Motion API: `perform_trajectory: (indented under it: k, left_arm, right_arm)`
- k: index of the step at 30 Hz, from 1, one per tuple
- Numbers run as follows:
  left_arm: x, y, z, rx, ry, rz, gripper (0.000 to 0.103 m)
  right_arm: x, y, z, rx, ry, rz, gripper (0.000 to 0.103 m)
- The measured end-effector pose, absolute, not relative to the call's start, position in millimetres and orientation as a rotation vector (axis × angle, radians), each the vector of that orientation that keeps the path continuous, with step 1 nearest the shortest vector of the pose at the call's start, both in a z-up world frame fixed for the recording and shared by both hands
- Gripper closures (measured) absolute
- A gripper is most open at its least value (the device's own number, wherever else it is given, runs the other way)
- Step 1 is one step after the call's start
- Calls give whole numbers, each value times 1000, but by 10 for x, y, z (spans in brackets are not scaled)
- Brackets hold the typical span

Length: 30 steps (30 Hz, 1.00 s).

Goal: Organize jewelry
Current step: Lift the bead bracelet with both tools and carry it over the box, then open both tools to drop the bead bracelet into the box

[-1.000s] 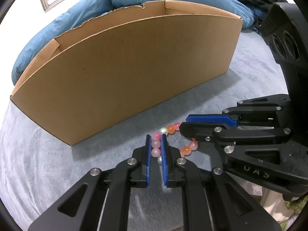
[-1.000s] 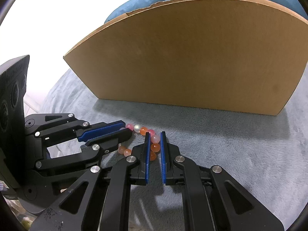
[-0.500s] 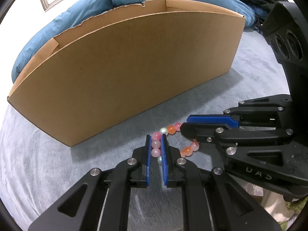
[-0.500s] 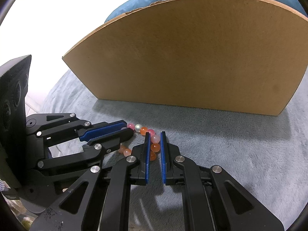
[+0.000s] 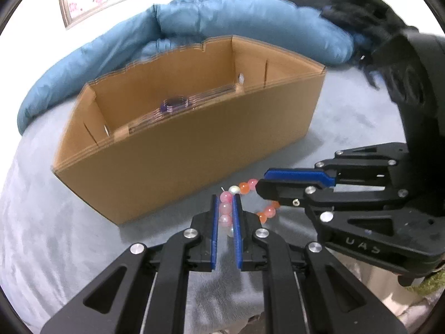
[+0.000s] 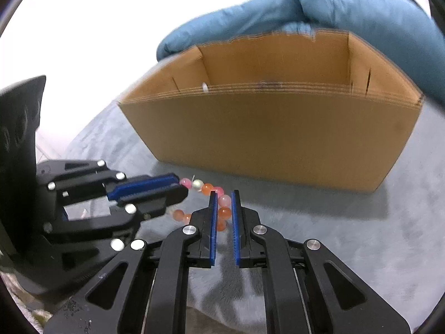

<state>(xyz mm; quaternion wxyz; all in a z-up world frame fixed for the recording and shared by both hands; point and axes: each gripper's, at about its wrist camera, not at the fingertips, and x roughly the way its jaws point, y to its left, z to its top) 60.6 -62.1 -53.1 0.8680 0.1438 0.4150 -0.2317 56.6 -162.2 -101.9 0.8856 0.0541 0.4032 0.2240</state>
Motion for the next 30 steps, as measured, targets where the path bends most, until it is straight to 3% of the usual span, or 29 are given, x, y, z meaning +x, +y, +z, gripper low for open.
perform_trajectory:
  k: [7,12,20,24,30]
  left_arm:
    - [646,-521,183,202,755,-576,94]
    - [1095,-665,440,156,753,-591,94]
    - [2154,-1017,-54,137,1031,-616,94]
    - [2376,-1115,-378,133,1163,-612,94]
    - [2454,-1218,-608,118,1255,-607,94]
  right_arm:
    - [483,-1668,-251,20,688,486,95]
    - [906,-1792,97,-19,703,506,95]
    - [1780,-1906,-227,-108,995,486,95]
    - [2040,-1945,-553,-128,1153,478,95]
    - [2148,-1932,-827,-196,1242,472,96]
